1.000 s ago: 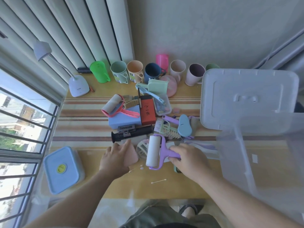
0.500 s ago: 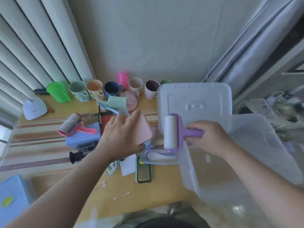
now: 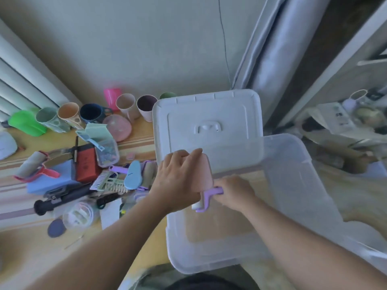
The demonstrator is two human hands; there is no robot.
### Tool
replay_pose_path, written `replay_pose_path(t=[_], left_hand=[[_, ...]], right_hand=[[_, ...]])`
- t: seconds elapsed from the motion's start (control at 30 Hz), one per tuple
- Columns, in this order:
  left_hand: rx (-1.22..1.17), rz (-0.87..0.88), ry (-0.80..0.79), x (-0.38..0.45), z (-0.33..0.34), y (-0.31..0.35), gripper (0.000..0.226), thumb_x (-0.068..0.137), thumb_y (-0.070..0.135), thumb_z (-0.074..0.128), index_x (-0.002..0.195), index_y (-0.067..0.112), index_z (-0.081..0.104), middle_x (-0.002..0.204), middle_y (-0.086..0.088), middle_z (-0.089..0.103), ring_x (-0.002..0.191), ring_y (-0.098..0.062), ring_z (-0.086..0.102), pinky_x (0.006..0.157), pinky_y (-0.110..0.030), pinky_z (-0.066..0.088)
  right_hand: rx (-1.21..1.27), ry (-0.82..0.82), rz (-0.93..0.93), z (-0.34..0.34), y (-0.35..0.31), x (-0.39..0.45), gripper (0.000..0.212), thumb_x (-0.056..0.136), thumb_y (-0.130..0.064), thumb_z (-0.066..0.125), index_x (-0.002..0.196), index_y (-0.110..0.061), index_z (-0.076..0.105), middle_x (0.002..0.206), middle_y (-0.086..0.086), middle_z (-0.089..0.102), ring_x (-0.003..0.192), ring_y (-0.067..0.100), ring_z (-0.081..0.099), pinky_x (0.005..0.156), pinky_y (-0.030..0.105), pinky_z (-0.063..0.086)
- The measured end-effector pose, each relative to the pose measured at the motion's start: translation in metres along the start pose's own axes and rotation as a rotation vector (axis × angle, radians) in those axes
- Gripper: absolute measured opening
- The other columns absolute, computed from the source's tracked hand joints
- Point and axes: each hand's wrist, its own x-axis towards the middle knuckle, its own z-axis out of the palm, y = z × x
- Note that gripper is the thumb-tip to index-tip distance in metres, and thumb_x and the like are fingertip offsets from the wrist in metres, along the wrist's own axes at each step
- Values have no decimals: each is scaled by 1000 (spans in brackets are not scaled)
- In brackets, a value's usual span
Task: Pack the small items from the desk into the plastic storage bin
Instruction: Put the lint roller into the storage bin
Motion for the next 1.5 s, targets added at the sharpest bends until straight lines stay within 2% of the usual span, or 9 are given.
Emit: replay_pose_path(t=[0.13,0.43,0.6,0.8,0.93,1.1,1.27,1.33,1.5], left_hand=[[9,-89,-15,-5,17,7,104,52,52,50,153,34,30,127,0,47,114,-32,46,97,-43,42],[90,-99,-133,-19,32,8,111,56,38,74,156,35,26,132,1,48,119,-30,49,95,-42,45],[149,-169,-331,-9,34,14,108,57,55,65,154,38,20,134,2,40,116,-30,49,97,-41,42],[-627,-657,-516,19,48,29,75,66,75,65,132,41,52,123,5,53,106,-19,58,80,-34,50],[-1064,-966,-736,28,57,27,57,69,68,64,99,19,68,74,-4,65,57,-21,59,54,-27,39],[-1000,-1058,-821,27,68,24,56,72,68,56,89,14,59,63,-11,57,49,-25,52,53,-28,38],[-1007,-1165,-739,16,71,29,45,85,53,49,96,12,62,85,-15,65,70,-31,61,70,-38,51],[-908,-1048,-505,9,74,31,31,93,40,49,113,19,61,107,-9,64,88,-28,63,89,-44,57],[-166,-122,-155,-1,52,33,37,86,17,65,122,26,65,129,-2,57,118,-26,54,97,-41,49]], right_hand=[[-64,-36,-56,34,-2,32,14,90,-44,61,97,-33,67,90,-5,61,102,32,60,74,37,38],[52,-92,-51,61,3,55,15,95,-29,61,109,-27,67,109,3,58,113,34,55,76,35,37],[303,-46,-121,25,15,37,54,91,-32,67,142,-40,50,128,-3,51,116,22,56,83,36,51],[237,64,-295,-21,40,-22,103,74,-36,76,158,-48,19,149,-7,36,131,19,49,87,42,58],[144,56,-258,-28,38,-38,111,71,-42,83,159,-50,17,160,-7,22,137,23,42,90,44,58],[85,91,-295,-24,29,-47,102,68,-50,82,154,-27,33,159,-4,29,131,29,46,96,49,55],[25,37,-335,-8,20,-46,101,66,-46,79,153,-22,32,150,2,36,121,30,51,93,47,55],[20,-41,-307,-1,18,-42,96,67,-42,77,150,-24,33,145,0,36,120,31,51,89,47,56],[-37,-353,-306,30,3,-38,98,67,-23,79,147,-30,24,135,-3,35,108,30,55,76,48,57]])
